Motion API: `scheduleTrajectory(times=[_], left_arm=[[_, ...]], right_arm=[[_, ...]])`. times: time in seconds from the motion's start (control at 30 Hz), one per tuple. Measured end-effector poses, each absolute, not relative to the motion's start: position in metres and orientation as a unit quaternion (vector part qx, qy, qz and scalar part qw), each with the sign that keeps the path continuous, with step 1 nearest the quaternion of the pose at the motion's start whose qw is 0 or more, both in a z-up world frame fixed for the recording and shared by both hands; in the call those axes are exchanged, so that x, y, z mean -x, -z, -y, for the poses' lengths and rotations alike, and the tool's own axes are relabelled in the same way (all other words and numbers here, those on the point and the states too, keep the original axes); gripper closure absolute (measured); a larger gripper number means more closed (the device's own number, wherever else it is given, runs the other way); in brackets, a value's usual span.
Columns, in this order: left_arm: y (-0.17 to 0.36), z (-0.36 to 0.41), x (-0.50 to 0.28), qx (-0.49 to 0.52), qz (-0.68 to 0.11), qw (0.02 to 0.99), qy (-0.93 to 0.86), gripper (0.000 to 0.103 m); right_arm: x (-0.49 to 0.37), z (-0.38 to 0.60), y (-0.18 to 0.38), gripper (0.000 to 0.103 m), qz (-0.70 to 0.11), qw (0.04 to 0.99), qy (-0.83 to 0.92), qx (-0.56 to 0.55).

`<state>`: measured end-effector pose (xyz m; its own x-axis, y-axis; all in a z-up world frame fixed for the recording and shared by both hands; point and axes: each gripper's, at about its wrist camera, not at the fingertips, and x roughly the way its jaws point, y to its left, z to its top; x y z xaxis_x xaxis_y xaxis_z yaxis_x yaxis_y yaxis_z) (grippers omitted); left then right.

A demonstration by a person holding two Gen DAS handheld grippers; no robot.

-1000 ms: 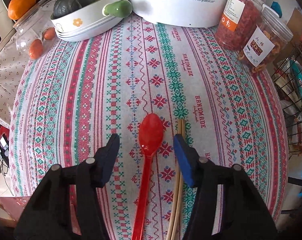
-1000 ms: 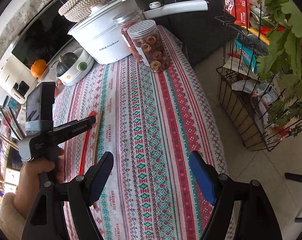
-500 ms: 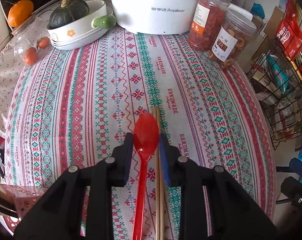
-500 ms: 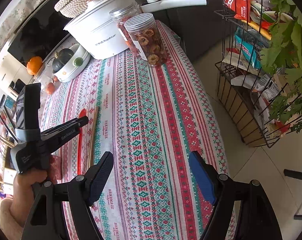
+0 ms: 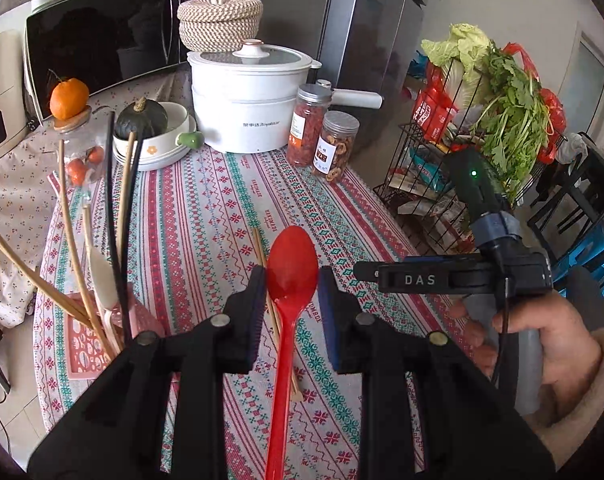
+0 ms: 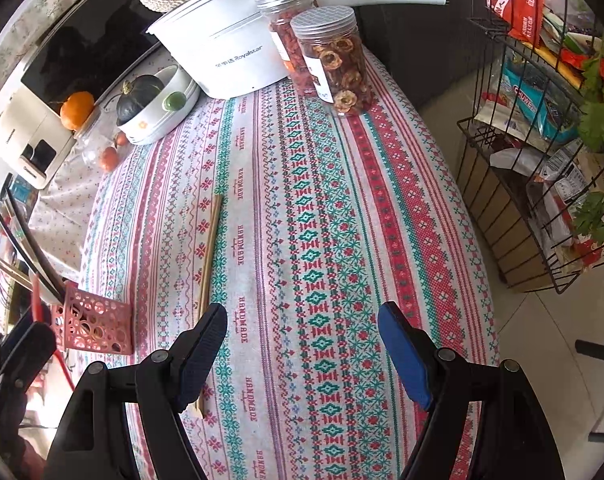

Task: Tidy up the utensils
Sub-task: 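Lift the red spoon with the left gripper while the right gripper grasps the last wooden chopsticks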

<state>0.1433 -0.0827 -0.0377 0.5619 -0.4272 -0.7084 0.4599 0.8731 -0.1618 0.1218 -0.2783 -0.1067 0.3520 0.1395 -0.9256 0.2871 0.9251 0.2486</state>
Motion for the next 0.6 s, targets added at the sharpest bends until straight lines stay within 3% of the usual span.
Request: scheduleTrajectory(times=[0.33, 0.6], left_arm=[[0.019, -0.005, -0.129, 0.043, -0.328, 0.915, 0.231, 0.075], [0.016, -0.049, -0.134, 0.095, -0.321, 0.919, 0.211, 0.075]], right_arm=[[-0.166, 0.223, 0.147, 0.026, -0.592, 0.789, 0.007, -0.165], [-0.205, 0.181, 0.171, 0.054, -0.596, 0.792, -0.002, -0.133]])
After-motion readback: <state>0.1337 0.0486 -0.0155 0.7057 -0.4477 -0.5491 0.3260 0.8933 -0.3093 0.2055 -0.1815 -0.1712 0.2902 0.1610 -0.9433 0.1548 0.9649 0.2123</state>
